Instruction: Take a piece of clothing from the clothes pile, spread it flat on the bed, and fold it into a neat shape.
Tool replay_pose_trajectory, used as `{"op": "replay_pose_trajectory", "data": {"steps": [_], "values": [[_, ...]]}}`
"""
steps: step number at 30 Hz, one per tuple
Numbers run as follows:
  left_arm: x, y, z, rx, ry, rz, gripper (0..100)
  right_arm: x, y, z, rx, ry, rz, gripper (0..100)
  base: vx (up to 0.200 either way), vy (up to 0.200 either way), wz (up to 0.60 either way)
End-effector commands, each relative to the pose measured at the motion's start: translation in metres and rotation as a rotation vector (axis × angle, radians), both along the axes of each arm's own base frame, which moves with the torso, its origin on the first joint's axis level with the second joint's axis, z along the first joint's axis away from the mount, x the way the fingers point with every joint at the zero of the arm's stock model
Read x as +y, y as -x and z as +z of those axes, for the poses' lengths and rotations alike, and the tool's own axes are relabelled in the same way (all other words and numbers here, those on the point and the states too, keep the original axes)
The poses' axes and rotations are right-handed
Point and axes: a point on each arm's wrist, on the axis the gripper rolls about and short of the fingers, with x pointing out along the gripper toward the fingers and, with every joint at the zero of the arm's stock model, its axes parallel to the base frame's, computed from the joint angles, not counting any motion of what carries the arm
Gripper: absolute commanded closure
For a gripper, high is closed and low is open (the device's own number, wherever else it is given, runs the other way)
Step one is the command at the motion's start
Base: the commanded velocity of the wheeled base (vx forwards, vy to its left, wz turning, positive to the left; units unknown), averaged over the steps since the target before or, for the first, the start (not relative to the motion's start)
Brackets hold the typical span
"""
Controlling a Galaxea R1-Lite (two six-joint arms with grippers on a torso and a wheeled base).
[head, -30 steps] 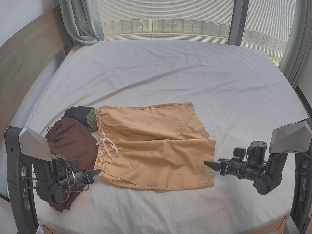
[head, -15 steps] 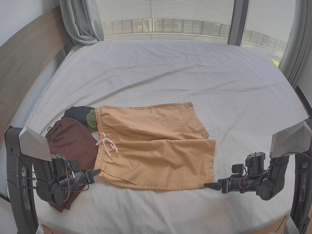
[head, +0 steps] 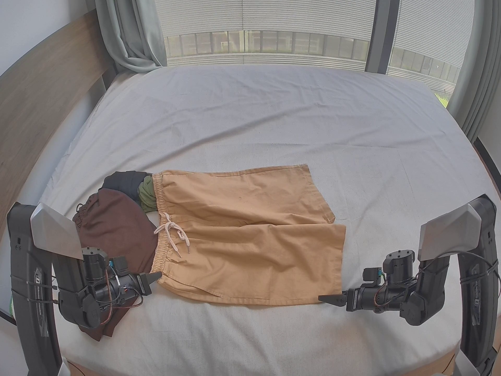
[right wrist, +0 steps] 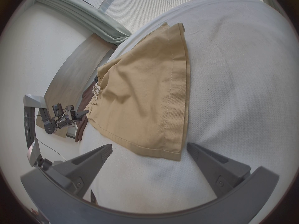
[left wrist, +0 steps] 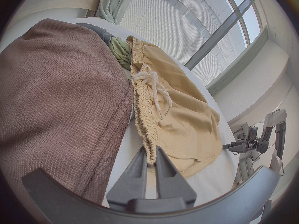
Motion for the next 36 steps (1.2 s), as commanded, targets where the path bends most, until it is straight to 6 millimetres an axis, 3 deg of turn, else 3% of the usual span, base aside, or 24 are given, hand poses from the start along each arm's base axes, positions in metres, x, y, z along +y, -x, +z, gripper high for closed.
{"op": "replay_pose_trajectory", "data": {"steps": [1, 9, 15, 26, 36], "values": [[0.0, 0.0, 0.0, -0.001, 0.001, 0.001, 100, 0.009, 0.001, -0.003, 0.01, -0.04, 0.006, 0, 0.0, 0.0, 0.0], [0.0, -0.001, 0.0, -0.005, -0.001, 0.0, 100, 0.01, 0.001, 0.002, -0.027, -0.114, -0.013, 0, 0.0, 0.0, 0.0], [0.0, 0.0, 0.0, -0.004, -0.001, -0.002, 100, 0.006, 0.008, 0.025, -0.037, -0.16, 0.009, 0, 0.0, 0.0, 0.0], [0.0, -0.001, 0.0, -0.006, -0.003, -0.003, 100, 0.001, 0.014, 0.042, -0.06, -0.174, 0.01, 0, 0.0, 0.0, 0.0], [0.0, -0.001, 0.0, -0.005, -0.002, -0.002, 100, 0.001, 0.012, 0.031, -0.038, -0.164, 0.01, 0, 0.0, 0.0, 0.0]]}}
